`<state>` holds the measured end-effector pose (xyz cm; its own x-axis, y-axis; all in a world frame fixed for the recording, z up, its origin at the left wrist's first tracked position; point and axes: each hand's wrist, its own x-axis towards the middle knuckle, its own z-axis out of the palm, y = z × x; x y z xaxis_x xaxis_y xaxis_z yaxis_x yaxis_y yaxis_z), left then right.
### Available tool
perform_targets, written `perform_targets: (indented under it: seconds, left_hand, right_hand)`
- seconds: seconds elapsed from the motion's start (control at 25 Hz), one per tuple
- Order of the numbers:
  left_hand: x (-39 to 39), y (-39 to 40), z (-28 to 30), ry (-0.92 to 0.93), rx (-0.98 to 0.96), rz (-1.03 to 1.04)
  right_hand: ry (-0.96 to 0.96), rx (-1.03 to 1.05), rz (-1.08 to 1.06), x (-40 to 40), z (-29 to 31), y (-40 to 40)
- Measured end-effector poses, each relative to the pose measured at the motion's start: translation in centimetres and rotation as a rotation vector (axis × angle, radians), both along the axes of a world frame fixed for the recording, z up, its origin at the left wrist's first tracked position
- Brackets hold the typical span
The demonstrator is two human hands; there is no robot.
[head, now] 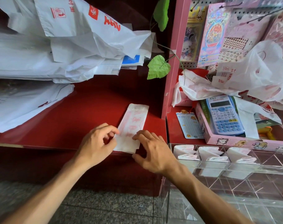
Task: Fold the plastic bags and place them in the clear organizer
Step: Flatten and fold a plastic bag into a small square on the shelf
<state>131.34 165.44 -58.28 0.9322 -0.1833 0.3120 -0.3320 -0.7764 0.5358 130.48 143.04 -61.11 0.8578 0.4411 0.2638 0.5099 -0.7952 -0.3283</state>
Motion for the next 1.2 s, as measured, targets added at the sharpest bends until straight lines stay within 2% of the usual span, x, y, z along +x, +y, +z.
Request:
perform_targets:
  seconds: [0.08, 0.16, 0.4, 0.64, 0.84, 1.0, 1.12, 1.2]
  left_hand:
    - [0.3, 0.9, -1.2, 0.14, 0.157, -0.159]
    - [0.4, 1.6, -2.5, 0.148, 0.279, -0.215]
    - [0.8, 1.8, -2.7, 0.093, 0.092, -0.162]
    - [0.4, 1.6, -2.9, 0.091, -0.011, -0.148]
    - [0.1, 1.8, -2.9, 0.112, 0.043, -0.127]
    - [-0.2, 1.1, -2.1, 0.112, -0.07, -0.095]
    - [-0.6, 0.6, -1.7, 0.119, -0.088, -0.067]
    - [-0.4, 0.5, -1.5, 0.134, -0.113, -0.028]
  right_hand:
    - [-0.033, -0.054, 0.008, -0.1, -0.4, 0.1]
    - [-0.036, -0.092, 0.024, -0.2, -0.6, 0.2]
    - [-0.019, -0.004, 0.112, 0.2, -0.7, 0.4]
    - [-0.022, 0.078, 0.047, 0.0, -1.1, 1.4]
    - [-0.052, 0.103, 0.075, 0.3, -1.1, 0.8]
    - [-0.057, 0.121, 0.084, 0.7, -0.7, 0.6]
    - [0.004, 0.246, 0.093, 1.3, -0.1, -0.1]
    - [0.044, 0.315, 0.027, 1.4, 0.3, -0.6]
